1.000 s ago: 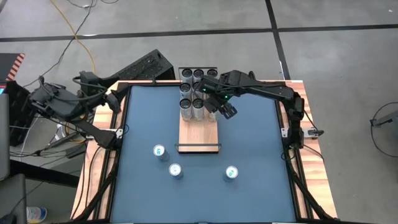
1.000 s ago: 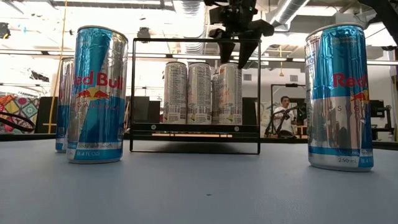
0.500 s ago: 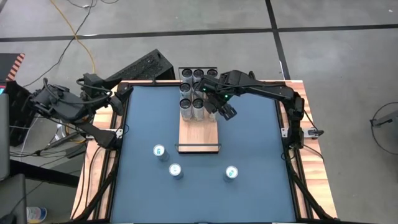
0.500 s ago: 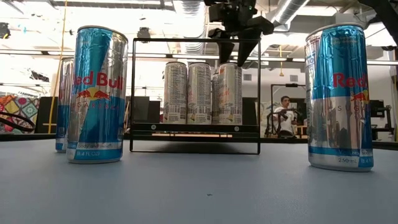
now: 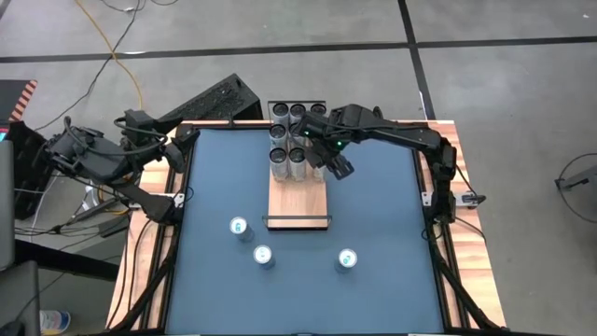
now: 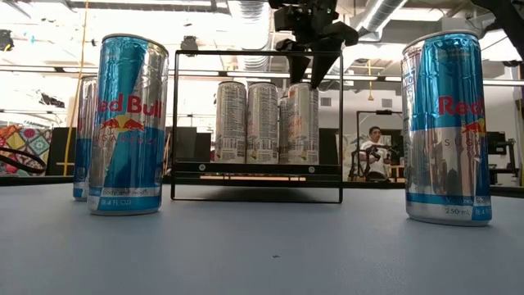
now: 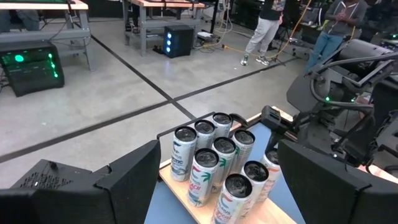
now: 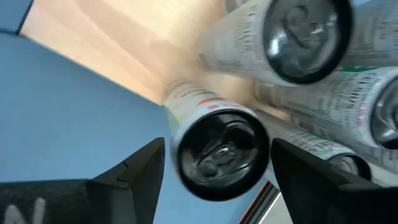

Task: Place canned beverage on shelf
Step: Put the white-yellow soda can on the shelf

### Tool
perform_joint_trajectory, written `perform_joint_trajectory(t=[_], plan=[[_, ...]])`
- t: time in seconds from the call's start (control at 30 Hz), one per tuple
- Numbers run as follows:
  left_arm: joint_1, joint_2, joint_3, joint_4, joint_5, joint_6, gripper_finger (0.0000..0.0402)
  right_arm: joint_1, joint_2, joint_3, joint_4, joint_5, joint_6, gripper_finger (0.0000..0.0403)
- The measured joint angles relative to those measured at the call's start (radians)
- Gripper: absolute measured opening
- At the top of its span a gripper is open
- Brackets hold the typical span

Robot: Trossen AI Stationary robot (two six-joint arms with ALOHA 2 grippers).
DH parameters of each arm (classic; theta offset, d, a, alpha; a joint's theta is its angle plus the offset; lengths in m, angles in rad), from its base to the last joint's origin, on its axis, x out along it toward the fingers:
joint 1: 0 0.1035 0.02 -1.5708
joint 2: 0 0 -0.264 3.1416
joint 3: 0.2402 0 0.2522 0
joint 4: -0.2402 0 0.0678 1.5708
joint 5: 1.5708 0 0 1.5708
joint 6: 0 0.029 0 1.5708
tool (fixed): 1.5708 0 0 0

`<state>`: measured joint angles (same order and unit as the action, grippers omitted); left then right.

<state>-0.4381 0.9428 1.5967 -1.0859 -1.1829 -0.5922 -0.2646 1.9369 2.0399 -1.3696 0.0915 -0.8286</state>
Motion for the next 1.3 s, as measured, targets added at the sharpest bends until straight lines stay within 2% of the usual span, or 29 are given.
perform_joint_trajectory(t=[0.17, 0.53, 0.77, 1.3], plan=[[0.000, 0.000, 0.000, 0.000, 0.000, 0.000, 0.0309, -0.004, 0.000, 0.001, 0.047, 0.015, 0.012, 0.0274], [0.000, 0.000, 0.000, 0.000, 0.009, -0.007, 0.0309, -0.013, 0.058, 0.006, -0.001, -0.005, 0.042, 0.0275], [0.000, 0.000, 0.000, 0.000, 0.015, -0.007, 0.0309, 0.007, 0.061, 0.012, -0.002, 0.028, 0.049, 0.0274], [0.000, 0.000, 0.000, 0.000, 0.001, -0.016, 0.0309, 0.021, 0.062, 0.017, -0.024, 0.046, 0.345, 0.0245]])
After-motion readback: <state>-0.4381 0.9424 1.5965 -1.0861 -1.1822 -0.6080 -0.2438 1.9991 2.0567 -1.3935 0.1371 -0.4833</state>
